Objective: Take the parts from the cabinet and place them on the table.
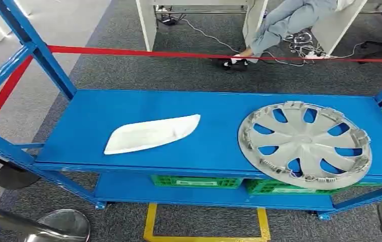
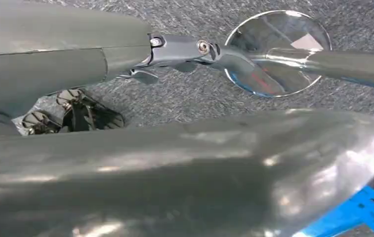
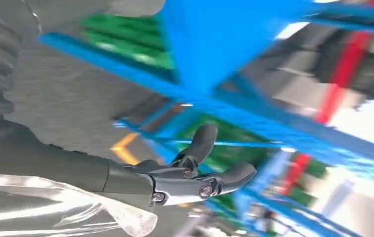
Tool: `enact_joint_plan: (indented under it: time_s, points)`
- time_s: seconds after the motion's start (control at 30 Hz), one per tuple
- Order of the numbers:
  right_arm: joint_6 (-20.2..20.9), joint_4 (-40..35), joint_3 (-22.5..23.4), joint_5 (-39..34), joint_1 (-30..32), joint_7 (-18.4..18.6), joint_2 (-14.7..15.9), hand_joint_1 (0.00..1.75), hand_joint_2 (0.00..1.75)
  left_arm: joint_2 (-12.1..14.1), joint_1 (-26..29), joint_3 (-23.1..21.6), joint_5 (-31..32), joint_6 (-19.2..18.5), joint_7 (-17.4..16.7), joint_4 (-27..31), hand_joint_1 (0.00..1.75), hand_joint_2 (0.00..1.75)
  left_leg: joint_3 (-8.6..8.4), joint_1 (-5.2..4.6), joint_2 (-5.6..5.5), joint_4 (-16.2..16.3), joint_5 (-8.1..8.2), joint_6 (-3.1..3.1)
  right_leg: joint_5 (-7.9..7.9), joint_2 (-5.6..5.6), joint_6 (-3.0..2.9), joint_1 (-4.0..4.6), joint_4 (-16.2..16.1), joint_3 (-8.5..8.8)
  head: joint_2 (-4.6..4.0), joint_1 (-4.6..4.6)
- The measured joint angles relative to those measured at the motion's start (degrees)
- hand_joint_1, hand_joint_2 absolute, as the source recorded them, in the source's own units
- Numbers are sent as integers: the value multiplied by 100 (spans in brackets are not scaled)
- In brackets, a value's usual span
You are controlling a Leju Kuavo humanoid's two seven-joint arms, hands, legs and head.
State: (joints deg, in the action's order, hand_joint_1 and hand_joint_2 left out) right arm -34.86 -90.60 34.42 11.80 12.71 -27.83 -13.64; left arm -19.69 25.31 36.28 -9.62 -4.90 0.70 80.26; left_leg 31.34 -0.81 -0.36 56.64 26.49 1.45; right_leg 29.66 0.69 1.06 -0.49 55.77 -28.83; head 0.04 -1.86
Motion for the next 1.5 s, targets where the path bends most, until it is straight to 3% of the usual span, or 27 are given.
enact_joint_plan:
  time_s: [0.27,0.67,0.8,0.9,0.97,1.1,1.17,1.33,1.5]
  points:
    - [-426,-900,-775,-192,242,-648,148,0,175,-13,26,94,105,-142,37,0,0,0,1,0,1,-1,0,0,0,-3,-1,0,0,-1,0,0]
    - [-472,-1223,-1132,-168,333,-721,249,0,175,-15,32,129,120,-159,70,0,0,0,1,0,1,-1,0,0,0,-1,0,0,0,-1,0,-2]
    - [-426,-1237,-1368,399,435,-373,392,0,175,-15,31,138,173,-175,94,0,0,0,1,0,1,-1,0,0,0,-1,0,0,0,0,0,0]
    - [-8,-1293,-1725,971,604,56,616,0,175,-24,51,105,16,283,157,46,0,0,1,0,0,-1,0,0,0,-1,0,0,0,0,0,4]
    - [334,-1357,-2001,1387,789,284,906,0,175,-39,82,52,-7,450,170,107,0,0,3,0,0,-1,1,1,0,0,0,0,0,-2,0,2]
    - [617,-1420,-2614,2115,1149,934,1776,0,175,-39,63,63,306,192,173,107,0,0,7,-4,-4,0,3,4,2,8,3,-4,-2,-4,0,2]
    - [577,-1514,-2962,2553,1411,1628,2427,0,175,-41,-27,179,545,-57,186,94,0,0,8,-15,-4,0,5,8,3,11,6,-11,-2,-4,0,2]
    - [418,-1842,-3679,2474,1940,2915,3921,0,175,-50,-229,515,859,-435,199,16,0,0,16,-26,-3,1,7,13,2,2,9,-20,-2,-2,0,2]
    - [-16,-2041,-4386,2542,2112,3560,4932,0,175,-50,-348,710,977,-529,210,-57,0,0,8,-26,1,2,5,17,-1,1,15,-20,-2,-8,0,2]
